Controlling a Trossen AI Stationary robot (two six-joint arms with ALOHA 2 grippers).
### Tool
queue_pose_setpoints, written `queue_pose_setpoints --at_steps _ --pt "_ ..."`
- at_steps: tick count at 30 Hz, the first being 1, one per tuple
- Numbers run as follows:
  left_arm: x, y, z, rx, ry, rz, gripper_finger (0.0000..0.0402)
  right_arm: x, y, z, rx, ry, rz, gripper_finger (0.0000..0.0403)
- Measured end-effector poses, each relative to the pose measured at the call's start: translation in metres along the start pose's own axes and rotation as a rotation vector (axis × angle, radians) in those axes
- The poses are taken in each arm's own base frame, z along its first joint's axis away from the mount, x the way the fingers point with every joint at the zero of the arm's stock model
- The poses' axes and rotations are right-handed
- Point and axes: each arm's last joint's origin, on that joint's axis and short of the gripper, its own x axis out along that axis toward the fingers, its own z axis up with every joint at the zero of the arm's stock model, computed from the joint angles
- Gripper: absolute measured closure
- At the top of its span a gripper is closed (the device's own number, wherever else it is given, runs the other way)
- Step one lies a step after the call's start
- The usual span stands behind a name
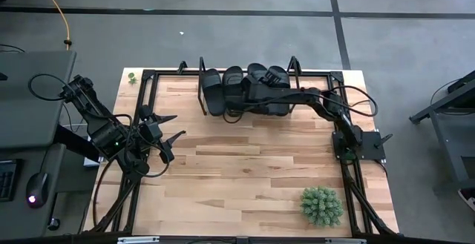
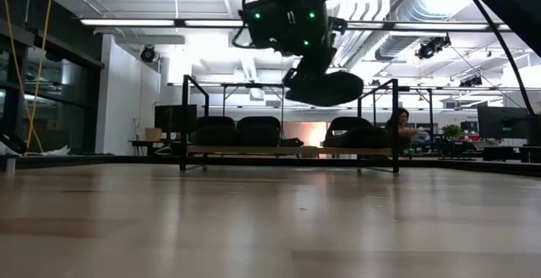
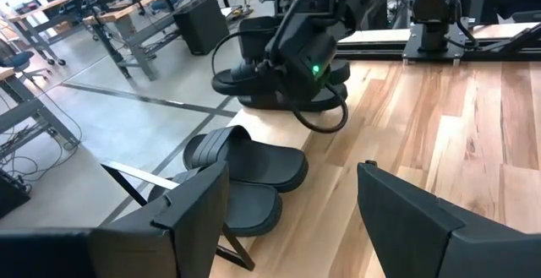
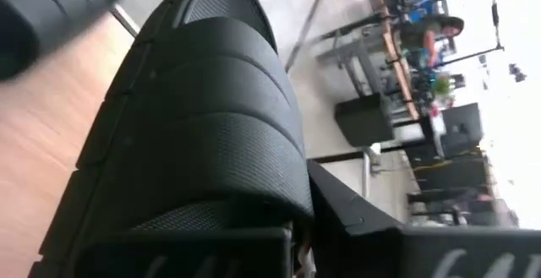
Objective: Pick and place slides into the shelf
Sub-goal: Put the black slipper on the shelf
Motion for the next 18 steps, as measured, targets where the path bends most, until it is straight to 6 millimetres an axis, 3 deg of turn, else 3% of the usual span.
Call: queue_pose_setpoints --at_steps 6,18 --pt "0.0 0.0 0.0 -0.003 -0.002 0.001 0.0156 0.001 0.013 0.008 0.012 -0.045 0.041 0.0403" --pt "0.0 0.0 0.0 -0.003 -0.002 0.0 0.0156 0.028 0.021 0.01 0.009 0.002 0.028 0.0403"
